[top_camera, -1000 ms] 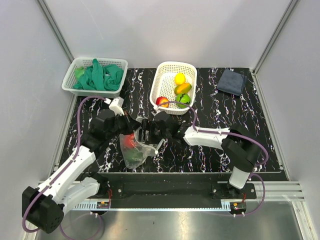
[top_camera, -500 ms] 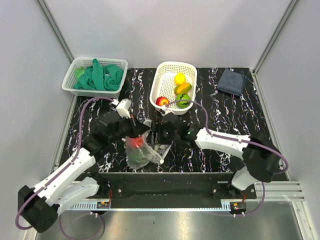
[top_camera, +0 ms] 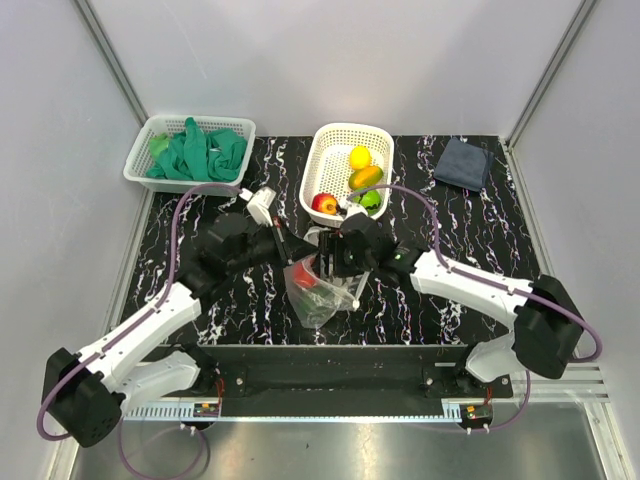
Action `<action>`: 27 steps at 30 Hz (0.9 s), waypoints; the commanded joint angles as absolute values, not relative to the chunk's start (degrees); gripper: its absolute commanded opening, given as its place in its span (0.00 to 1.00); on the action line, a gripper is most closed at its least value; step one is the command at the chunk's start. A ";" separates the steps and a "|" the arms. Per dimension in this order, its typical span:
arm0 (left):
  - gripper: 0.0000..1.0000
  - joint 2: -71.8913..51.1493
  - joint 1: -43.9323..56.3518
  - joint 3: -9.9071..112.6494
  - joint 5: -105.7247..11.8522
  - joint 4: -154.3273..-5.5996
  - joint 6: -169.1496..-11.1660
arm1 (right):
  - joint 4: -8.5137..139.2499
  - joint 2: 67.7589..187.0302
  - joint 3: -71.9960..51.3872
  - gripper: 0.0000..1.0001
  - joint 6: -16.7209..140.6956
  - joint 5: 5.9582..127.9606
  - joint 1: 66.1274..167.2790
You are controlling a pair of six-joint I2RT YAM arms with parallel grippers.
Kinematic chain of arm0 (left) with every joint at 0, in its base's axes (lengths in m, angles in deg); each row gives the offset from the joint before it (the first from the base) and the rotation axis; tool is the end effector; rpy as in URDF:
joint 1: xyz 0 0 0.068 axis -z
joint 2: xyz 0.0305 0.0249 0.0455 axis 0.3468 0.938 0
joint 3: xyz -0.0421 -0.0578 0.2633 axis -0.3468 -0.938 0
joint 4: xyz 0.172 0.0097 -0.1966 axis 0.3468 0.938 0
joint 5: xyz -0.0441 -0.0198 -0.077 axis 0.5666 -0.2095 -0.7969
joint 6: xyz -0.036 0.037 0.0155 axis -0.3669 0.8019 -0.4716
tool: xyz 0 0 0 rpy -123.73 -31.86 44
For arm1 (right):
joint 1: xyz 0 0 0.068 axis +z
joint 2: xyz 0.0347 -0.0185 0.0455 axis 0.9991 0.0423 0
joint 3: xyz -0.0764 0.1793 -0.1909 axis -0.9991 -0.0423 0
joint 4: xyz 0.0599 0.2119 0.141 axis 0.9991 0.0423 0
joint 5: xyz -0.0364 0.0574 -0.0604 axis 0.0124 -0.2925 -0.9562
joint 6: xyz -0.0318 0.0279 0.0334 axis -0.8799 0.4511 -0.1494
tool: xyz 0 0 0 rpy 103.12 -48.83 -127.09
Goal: Open the zip-top bag and remove the fake food
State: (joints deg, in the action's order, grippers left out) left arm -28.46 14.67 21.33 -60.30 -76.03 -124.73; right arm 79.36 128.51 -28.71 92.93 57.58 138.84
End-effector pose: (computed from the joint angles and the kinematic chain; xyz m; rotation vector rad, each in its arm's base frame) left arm 0.1825 -0.1436 0.2981 0.0883 2.0682 -1.2832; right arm 0.1986 0.2459 0.2563 -0.2636 2.3707 0.7617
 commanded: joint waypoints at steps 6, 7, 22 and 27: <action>0.00 -28.91 8.28 15.07 -61.53 -79.97 -122.36 | 79.80 136.73 -18.98 0.66 92.88 64.50 138.73; 0.00 -29.35 7.67 13.67 -61.35 -80.06 -122.00 | 79.71 137.62 -18.62 0.66 92.79 64.16 138.64; 0.00 -32.60 6.34 7.59 -59.07 -80.94 -120.33 | 78.22 151.16 -14.40 0.76 94.02 60.63 138.64; 0.00 -33.30 6.25 6.71 -58.28 -80.67 -119.89 | 77.78 154.15 -13.52 0.86 94.55 62.39 138.99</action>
State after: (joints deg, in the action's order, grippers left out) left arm -31.47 6.32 7.47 -59.36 -77.11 -120.99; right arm 79.65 152.20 -16.07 93.59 61.95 138.45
